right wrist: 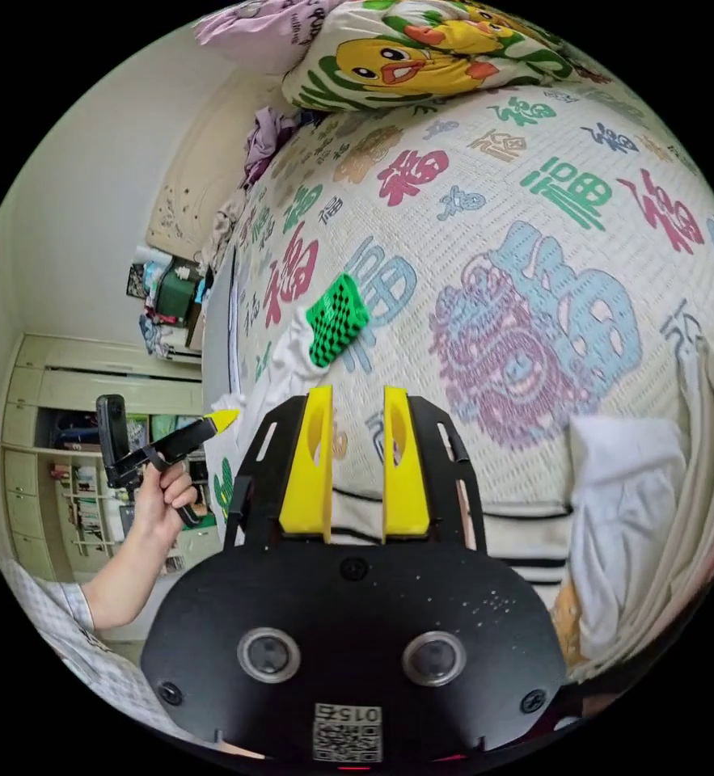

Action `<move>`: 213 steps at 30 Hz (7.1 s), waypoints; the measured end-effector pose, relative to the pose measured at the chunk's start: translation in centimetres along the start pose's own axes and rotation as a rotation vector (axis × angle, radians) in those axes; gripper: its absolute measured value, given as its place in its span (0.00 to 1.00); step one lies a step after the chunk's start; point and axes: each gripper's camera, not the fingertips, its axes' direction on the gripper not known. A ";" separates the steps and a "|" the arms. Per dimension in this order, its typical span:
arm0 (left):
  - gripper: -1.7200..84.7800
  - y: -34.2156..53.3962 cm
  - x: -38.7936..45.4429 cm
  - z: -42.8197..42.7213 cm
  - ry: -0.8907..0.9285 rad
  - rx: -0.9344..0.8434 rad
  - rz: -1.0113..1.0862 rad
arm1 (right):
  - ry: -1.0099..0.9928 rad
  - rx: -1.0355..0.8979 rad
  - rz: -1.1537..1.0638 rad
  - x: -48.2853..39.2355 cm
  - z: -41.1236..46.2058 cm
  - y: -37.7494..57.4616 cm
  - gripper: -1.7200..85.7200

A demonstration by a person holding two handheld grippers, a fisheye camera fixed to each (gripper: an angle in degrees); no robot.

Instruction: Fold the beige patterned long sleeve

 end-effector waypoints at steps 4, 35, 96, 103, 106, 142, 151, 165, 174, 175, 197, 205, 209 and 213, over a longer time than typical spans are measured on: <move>0.11 -3.3 -0.4 1.9 0.058 -0.018 -0.036 | -0.030 -0.023 0.006 0.7 3.5 -4.6 0.13; 0.01 20.2 -18.0 -22.4 0.282 0.450 -0.424 | 0.144 -0.096 -0.617 -34.2 3.8 11.5 0.08; 0.03 -1.0 -34.8 -21.8 -0.098 0.023 -0.099 | -0.138 -0.152 0.073 -50.1 20.3 16.1 0.05; 0.08 0.3 -36.5 -23.6 -0.044 0.078 -0.181 | -0.111 -0.167 0.060 -52.5 18.3 15.1 0.06; 0.09 4.3 -37.4 -27.6 -0.049 0.121 -0.199 | -0.097 -0.154 0.042 -53.5 15.0 15.5 0.07; 0.08 44.6 -44.6 -32.5 0.318 -0.031 -0.442 | 0.134 -0.550 -0.091 -95.4 9.9 19.7 0.02; 0.03 48.4 -46.5 -37.6 0.126 -0.033 -0.434 | 0.250 -0.633 -0.226 -106.7 7.8 14.5 0.01; 0.05 54.4 -51.3 -43.3 0.002 -0.094 -0.436 | 0.320 -0.705 -0.204 -117.7 4.2 5.8 0.02; 0.07 71.4 -66.8 -54.2 0.523 0.453 -0.937 | 0.342 -0.629 -0.337 -130.5 1.0 -2.1 0.04; 0.07 73.1 -68.4 -54.6 0.570 0.524 -0.999 | 0.314 -0.618 -0.420 -134.2 2.2 -3.3 0.05; 0.17 89.1 -99.8 -46.7 1.126 0.676 -1.686 | 0.409 -0.726 -1.031 -168.7 32.7 -7.0 0.10; 0.18 91.1 -97.0 -46.5 1.216 0.641 -1.677 | 0.449 -0.705 -1.010 -167.8 33.2 -7.2 0.10; 0.17 90.4 -97.4 -43.7 1.300 0.783 -1.690 | 0.449 -0.693 -0.984 -165.8 33.2 -7.2 0.10; 0.13 89.3 -97.6 -44.4 1.214 0.872 -1.636 | 0.448 -0.675 -0.990 -163.3 33.0 -6.8 0.10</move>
